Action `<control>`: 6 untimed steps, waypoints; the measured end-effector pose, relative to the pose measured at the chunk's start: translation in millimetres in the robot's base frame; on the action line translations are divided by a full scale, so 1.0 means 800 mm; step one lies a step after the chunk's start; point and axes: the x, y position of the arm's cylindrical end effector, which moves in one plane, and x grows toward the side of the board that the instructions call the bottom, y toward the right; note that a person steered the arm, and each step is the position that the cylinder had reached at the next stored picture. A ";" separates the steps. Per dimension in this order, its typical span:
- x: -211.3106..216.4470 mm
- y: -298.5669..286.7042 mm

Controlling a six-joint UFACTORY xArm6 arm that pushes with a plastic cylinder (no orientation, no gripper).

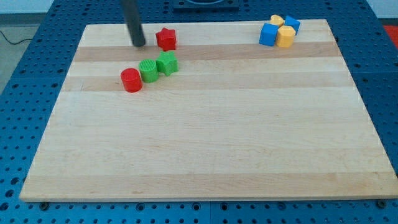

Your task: Move the red star to the top center of the board

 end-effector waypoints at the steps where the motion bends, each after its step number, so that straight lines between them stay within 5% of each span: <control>1: -0.003 0.078; 3: 0.022 0.058; 6: -0.001 0.209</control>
